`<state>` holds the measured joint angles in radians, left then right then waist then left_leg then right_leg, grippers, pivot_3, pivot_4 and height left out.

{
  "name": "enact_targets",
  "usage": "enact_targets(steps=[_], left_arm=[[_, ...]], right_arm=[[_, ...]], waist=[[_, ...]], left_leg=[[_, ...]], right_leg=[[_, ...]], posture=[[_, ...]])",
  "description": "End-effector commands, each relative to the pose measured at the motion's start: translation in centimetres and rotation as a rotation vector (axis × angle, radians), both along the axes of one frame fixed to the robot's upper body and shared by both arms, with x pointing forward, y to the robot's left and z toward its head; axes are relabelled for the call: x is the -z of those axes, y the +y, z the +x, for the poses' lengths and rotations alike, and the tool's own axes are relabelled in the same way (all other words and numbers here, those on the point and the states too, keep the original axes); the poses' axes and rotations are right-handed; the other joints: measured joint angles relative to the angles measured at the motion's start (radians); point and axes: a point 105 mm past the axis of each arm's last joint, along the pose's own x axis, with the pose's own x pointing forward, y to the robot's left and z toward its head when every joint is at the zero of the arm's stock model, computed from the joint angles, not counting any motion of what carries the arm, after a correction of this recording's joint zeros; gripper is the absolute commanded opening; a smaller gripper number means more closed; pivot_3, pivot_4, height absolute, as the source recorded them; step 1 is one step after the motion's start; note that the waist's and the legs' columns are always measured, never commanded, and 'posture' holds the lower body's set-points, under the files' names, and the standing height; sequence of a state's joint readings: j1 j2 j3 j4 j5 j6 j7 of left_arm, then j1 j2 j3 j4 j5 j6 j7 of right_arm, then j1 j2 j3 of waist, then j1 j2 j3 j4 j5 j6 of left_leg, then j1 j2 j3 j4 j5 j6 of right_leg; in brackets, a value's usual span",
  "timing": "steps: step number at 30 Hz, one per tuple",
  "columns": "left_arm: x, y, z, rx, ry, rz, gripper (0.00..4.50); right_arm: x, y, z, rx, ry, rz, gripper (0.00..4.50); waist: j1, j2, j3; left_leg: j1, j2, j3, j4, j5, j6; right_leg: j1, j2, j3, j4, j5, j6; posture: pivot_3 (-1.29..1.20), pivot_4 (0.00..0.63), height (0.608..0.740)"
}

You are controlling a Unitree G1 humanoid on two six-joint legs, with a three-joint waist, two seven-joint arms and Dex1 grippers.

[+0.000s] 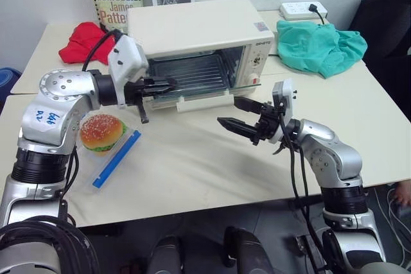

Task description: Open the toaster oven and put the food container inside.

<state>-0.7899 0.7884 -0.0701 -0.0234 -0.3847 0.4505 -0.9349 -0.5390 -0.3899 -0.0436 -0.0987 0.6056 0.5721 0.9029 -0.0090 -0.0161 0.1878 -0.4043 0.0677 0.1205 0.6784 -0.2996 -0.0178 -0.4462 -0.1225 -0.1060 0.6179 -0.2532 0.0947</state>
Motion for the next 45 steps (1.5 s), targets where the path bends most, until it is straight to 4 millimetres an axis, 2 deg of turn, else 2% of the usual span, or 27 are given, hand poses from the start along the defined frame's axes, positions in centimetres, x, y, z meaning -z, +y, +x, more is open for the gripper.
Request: enact_targets(steps=[1,7,11,14,18,27,31,35,37,45], left_arm=[[0.9,-1.0,-0.5,0.035,0.004,0.027,0.01],[3.4,-2.0,-1.2,0.065,0.016,0.086,0.01],[4.4,-2.8,-1.7,0.085,0.029,0.095,0.01],[5.3,-3.3,-2.0,0.097,0.047,0.109,0.01],[6.5,-3.8,-2.1,0.094,0.063,0.14,0.01],[9.4,-4.4,-0.4,-0.034,0.091,0.233,0.01],[10.6,-4.7,-0.8,-0.032,0.108,0.267,0.01],[9.5,-4.4,-1.0,-0.047,0.109,0.242,0.01],[8.3,-3.5,-1.0,-0.079,0.12,0.213,0.01],[2.2,1.4,-3.8,-0.201,0.198,-0.008,2.4]], right_arm=[[-1.6,-0.2,-1.5,-0.023,-0.075,-0.006,4.5],[-0.8,-2.3,-3.1,0.03,-0.06,-0.084,4.5],[0.1,-4.1,-5.5,0.05,-0.026,-0.167,4.5],[-0.1,-4.8,-7.6,0.028,-0.004,-0.192,4.5],[-0.9,-5.1,-8.7,0.023,-0.002,-0.186,4.5],[-2.4,-4.2,-9.0,0.01,-0.033,-0.16,4.5],[-2.7,-3.9,-9.4,-0.015,-0.039,-0.161,4.5],[-3.0,-3.9,-9.2,-0.027,-0.042,-0.156,4.5],[-3.2,-3.8,-8.9,-0.038,-0.044,-0.153,4.5],[-3.3,-3.1,-7.7,-0.122,-0.049,-0.166,4.5]], waist=[[0.003,0.0,0.0],[0.01,0.0,0.0],[0.016,0.0,0.0],[0.022,0.0,0.0],[0.019,0.0,0.0],[0.034,0.0,0.0],[0.035,0.0,0.0],[0.034,-0.001,0.0],[0.032,-0.001,0.0],[0.029,-0.001,0.0]], left_leg=[[0.0,0.0,0.0,0.0,0.0,0.0],[0.0,0.0,0.0,0.001,0.0,0.001],[0.0,0.0,-0.001,0.003,-0.002,0.004],[0.0,0.0,-0.001,0.003,-0.003,0.005],[0.001,0.0,-0.001,0.003,-0.003,0.006],[0.001,0.0,-0.001,0.004,-0.003,0.006],[0.001,0.0,-0.001,0.004,-0.003,0.007],[0.001,0.0,-0.001,0.004,-0.003,0.007],[0.001,0.0,-0.001,0.004,-0.003,0.007],[0.001,0.0,-0.002,0.004,-0.003,0.007]], right_leg=[[0.0,0.0,0.0,0.0,0.0,0.0],[0.0,0.0,0.0,0.0,0.0,0.0],[0.001,0.0,0.001,0.0,0.0,0.0],[0.001,0.0,0.001,-0.002,0.0,0.001],[0.001,0.0,0.002,-0.003,0.0,0.001],[0.001,0.0,0.002,-0.003,0.0,0.001],[0.001,0.0,0.002,-0.003,0.0,0.001],[0.002,0.0,0.002,-0.003,0.0,0.001],[0.001,0.0,0.002,-0.002,0.0,0.001],[0.001,0.0,0.002,0.002,0.0,0.0]], posture=[[0.0,0.15,0.74],[0.0,0.15,0.74],[0.0,0.15,0.74],[0.0,0.15,0.74],[0.0,0.15,0.74],[0.0,0.15,0.74],[0.0,0.15,0.74],[0.0,0.15,0.74],[0.0,0.15,0.74],[0.0,0.15,0.74]])
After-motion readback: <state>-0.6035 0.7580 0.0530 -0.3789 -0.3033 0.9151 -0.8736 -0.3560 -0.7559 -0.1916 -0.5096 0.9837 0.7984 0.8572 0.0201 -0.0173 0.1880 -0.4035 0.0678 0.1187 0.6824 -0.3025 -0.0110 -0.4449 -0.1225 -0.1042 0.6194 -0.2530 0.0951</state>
